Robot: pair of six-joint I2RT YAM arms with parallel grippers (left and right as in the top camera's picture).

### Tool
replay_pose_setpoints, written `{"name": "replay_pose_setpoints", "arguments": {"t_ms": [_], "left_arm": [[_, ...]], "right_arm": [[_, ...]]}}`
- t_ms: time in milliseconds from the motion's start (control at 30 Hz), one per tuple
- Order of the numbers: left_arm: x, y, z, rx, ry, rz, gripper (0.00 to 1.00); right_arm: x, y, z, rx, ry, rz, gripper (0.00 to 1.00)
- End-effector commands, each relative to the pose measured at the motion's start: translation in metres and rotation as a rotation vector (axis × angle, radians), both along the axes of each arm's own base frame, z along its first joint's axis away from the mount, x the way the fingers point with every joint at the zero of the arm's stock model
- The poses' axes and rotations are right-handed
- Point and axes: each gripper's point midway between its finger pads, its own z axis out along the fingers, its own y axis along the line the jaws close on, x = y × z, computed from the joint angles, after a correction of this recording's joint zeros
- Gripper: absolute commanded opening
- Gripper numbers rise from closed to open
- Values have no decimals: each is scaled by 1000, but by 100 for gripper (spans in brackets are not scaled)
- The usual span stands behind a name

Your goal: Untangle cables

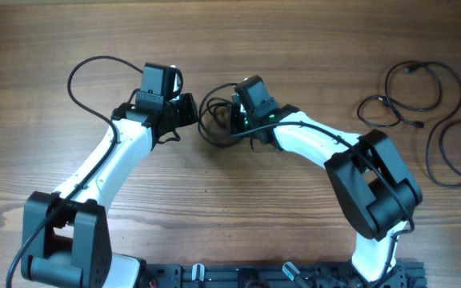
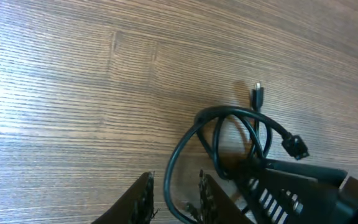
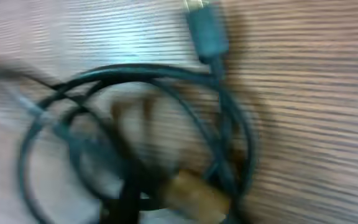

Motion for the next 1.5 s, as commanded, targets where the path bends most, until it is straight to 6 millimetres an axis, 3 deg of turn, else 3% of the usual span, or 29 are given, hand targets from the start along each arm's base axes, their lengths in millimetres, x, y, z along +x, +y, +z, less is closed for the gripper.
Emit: {"name": "replay_pose_setpoints", "arguments": {"t_ms": [0, 67, 133, 233, 300, 367, 400, 467, 633, 767, 967, 1100, 1200, 1333, 1400, 1467], "left_arm": [[3, 4, -1, 16, -4, 12, 28], [3, 4, -1, 16, -4, 12, 27], [3, 4, -1, 16, -5, 13, 27], [3, 4, -1, 16, -5, 12, 27], [4, 4, -1, 16, -5, 12, 27], [4, 4, 0, 15, -8, 12, 27], [4, 4, 0, 15, -8, 12, 27], [4, 4, 0, 14, -8, 12, 27], [4, 4, 0, 14, -8, 12, 27], [4, 4, 0, 14, -7, 12, 28], [4, 3, 0, 14, -8, 12, 28], [4, 3, 0, 14, -8, 12, 28], [4, 3, 0, 14, -8, 12, 28], [4, 4, 0, 14, -7, 12, 28], [4, 4, 0, 14, -7, 12, 29], [4, 4, 0, 14, -7, 12, 29]], "right_arm": [[1, -34, -30, -119, 48, -107, 4], [-1, -44, -32, -118, 88, -157, 4], [-5, -41, -26, -62, 128, -136, 4], [-7, -26, 3, 52, 113, 9, 4], [-7, -29, 25, 78, 92, 27, 5], [-7, -34, 35, 75, 79, 28, 15], [-7, -34, 36, 75, 78, 30, 32], [-10, -32, 33, 70, 84, 36, 43], [-8, -34, 29, 13, 44, 69, 45], [2, -48, 25, -116, -20, 15, 50], [2, -49, 23, -130, -25, 12, 52], [-2, -49, 1, -141, 22, 15, 60], [-3, -41, -6, -104, 40, 28, 56], [-3, -42, -11, -101, 57, 5, 31], [-3, -42, -11, -101, 58, 5, 8], [-2, -45, -9, -100, 59, -2, 4]]}}
